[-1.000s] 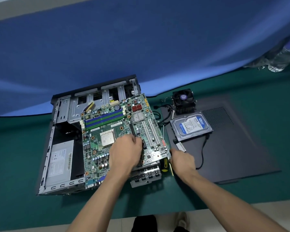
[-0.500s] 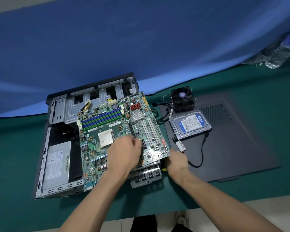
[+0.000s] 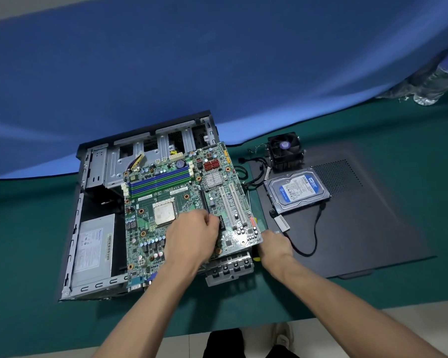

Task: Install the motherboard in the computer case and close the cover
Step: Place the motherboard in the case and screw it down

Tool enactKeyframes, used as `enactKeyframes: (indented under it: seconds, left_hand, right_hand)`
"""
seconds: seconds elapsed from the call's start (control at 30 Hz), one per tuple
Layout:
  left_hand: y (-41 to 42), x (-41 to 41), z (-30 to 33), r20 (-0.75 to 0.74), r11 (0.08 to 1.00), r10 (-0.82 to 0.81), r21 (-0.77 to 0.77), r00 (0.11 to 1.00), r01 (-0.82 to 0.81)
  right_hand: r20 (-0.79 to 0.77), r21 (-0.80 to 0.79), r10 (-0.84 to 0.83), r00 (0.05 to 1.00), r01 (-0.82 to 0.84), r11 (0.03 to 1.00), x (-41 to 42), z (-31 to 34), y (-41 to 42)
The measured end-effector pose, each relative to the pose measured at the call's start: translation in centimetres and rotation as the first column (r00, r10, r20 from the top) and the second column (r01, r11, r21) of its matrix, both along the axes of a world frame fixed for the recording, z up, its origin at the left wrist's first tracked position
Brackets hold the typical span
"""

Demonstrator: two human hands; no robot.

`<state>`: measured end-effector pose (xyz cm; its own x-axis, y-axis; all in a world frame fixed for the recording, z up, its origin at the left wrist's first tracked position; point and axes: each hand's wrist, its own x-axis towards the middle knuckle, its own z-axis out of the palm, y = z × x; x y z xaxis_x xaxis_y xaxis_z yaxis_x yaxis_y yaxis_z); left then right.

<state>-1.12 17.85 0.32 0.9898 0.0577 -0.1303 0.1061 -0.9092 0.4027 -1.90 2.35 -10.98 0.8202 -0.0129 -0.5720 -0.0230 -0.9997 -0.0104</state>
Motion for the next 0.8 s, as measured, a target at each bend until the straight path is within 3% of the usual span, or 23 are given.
enactKeyframes:
  seconds: [0.27, 0.47, 0.67, 0.8]
  left_hand:
    - [-0.1, 0.1, -0.4, 0.053, 0.999, 0.023, 0.023, 0.998, -0.024]
    - [-0.1, 0.2, -0.7, 0.077, 0.998, 0.041, 0.044, 0.996, -0.045]
    - [-0.1, 0.2, -0.8, 0.075, 0.997, 0.060, 0.046, 0.995, -0.064]
    - [-0.1, 0.2, -0.8, 0.075, 0.996, 0.067, 0.047, 0.995, -0.071]
  right_hand:
    - [0.125, -0.053, 0.111, 0.986, -0.105, 0.993, -1.3, -0.1, -1.1]
    - [0.091, -0.079, 0.180, 0.979, -0.173, 0.982, -1.7, 0.2, -1.9]
    - [0.086, 0.165, -0.079, 0.993, 0.064, 0.984, -1.0, -0.3, -1.3]
    - [0.113, 0.139, -0.082, 0.990, 0.066, 0.988, -0.8, -0.3, -1.2]
